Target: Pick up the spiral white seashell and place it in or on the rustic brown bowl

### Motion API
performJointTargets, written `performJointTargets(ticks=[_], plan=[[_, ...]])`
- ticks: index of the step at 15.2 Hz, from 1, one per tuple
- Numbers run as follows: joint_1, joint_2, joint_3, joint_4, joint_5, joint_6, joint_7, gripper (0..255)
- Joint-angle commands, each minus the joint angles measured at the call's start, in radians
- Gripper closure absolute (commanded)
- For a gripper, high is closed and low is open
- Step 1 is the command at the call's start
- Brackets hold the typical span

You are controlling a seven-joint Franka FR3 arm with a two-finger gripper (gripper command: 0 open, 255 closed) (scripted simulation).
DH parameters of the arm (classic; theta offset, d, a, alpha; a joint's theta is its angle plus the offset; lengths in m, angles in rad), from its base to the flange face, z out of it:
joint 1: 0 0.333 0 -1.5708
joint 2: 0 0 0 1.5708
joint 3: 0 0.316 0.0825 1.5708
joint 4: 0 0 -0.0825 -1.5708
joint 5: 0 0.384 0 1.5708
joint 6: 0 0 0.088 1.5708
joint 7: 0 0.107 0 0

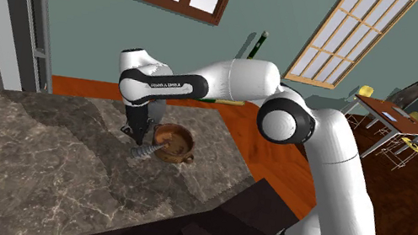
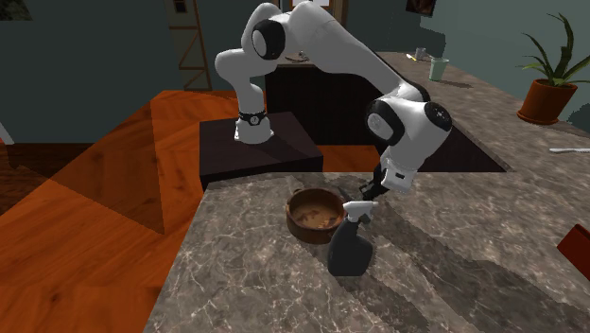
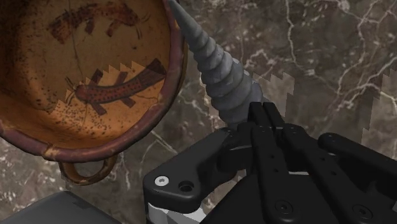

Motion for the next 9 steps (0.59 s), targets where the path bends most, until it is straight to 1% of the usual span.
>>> performJointTargets(ticks=[1,4,5,6,7,8,9], plan=[[0.000,0.000,0.000,0.000,0.000,0.000,0.000,255],[0.000,0.000,0.000,0.000,0.000,0.000,0.000,255],[0.000,0.000,0.000,0.000,0.000,0.000,0.000,0],[-0.039,-0.255,0.015,-0.481,-0.071,0.484,-0.110,0],[-0.021,-0.098,0.007,-0.178,-0.029,0.067,-0.041,0],[-0.019,-0.098,0.004,-0.178,-0.027,0.067,-0.042,0],[-0.005,-0.023,0.011,-0.059,-0.065,-0.003,-0.138,0]])
